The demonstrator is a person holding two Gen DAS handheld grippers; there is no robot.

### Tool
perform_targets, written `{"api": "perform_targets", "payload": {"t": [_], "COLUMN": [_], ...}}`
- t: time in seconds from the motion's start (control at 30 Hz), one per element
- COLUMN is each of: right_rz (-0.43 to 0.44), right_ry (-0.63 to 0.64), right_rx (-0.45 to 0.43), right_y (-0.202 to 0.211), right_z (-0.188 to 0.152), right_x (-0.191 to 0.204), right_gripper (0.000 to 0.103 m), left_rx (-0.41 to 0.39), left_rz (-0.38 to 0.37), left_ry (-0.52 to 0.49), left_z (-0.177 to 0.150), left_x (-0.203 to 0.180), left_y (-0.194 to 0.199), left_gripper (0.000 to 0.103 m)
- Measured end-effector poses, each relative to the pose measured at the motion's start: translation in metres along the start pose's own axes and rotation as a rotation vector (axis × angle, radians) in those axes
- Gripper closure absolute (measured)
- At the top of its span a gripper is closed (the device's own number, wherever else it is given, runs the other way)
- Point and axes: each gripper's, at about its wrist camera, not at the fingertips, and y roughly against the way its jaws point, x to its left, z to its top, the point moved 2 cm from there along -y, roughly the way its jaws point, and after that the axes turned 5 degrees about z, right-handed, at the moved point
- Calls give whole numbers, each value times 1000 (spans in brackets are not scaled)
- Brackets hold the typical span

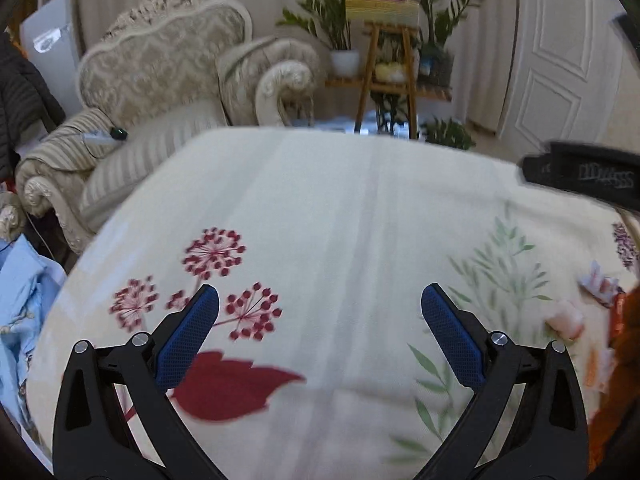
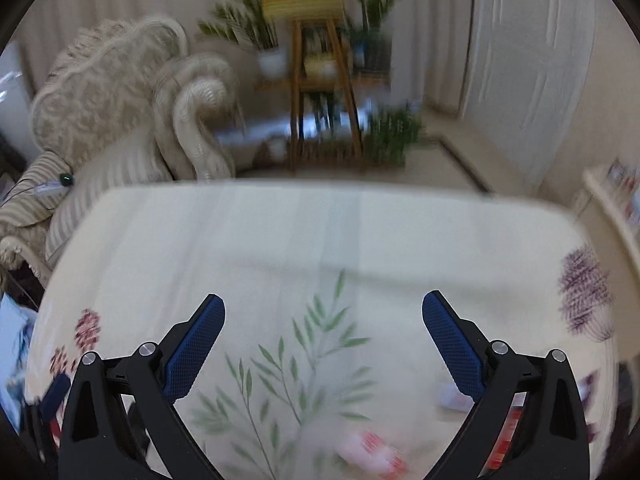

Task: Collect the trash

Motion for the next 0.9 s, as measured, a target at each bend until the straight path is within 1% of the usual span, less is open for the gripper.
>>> {"api": "perform_targets", "payload": {"t": [0.07, 0.13, 0.17, 0.27, 0.3, 0.33, 0.4, 0.43, 0.47, 0.5, 0.6, 0.67, 0.77, 0.9], "right_rz": [-29, -17, -21, -76, -95, -135, -210, -239, -240, -234, -236, -279, -309, -318], "right_ry": [22, 2, -5, -21, -26, -33, -46, -55, -69, -75, -82, -102, -125, -175], "right_rx": [-134, -233, -236, -105, -106, -130, -216, -281, -323, -331, -296, -285, -266, -245], "right_y": [53, 98, 109, 123, 131, 141, 166, 182, 196, 202, 216, 222, 227, 231], "right_z": [-7, -23, -32, -65, -76, -83, -101, -113, -123, -128, -148, -162, -180, -198], "right_x": [-7, -20, -27, -53, -62, -68, -83, -91, -100, -107, -127, -138, -151, -172], "right_gripper": [7, 6, 6, 7, 6, 6, 6, 6, 6, 6, 6, 6, 6, 6], "left_rx": [-48, -76, -84, -101, -104, -111, -125, -136, -137, -133, -115, -111, -103, -82], "left_rz": [-28, -69, -96, -157, -170, -180, -198, -205, -210, -223, -273, -279, -302, -322], "left_ry": [4, 1, -4, -28, -35, -43, -56, -67, -74, -83, -98, -135, -173, -213], "left_z": [-5, -10, -13, -21, -25, -29, -38, -44, -47, -53, -65, -72, -81, -92], "left_x": [-2, -9, -15, -36, -42, -53, -65, -75, -81, -90, -111, -126, -144, -161], "left_y": [26, 47, 59, 83, 90, 100, 113, 121, 125, 130, 141, 147, 154, 157], "left_gripper": [4, 4, 4, 4, 4, 4, 4, 4, 4, 4, 4, 4, 4, 4]}}
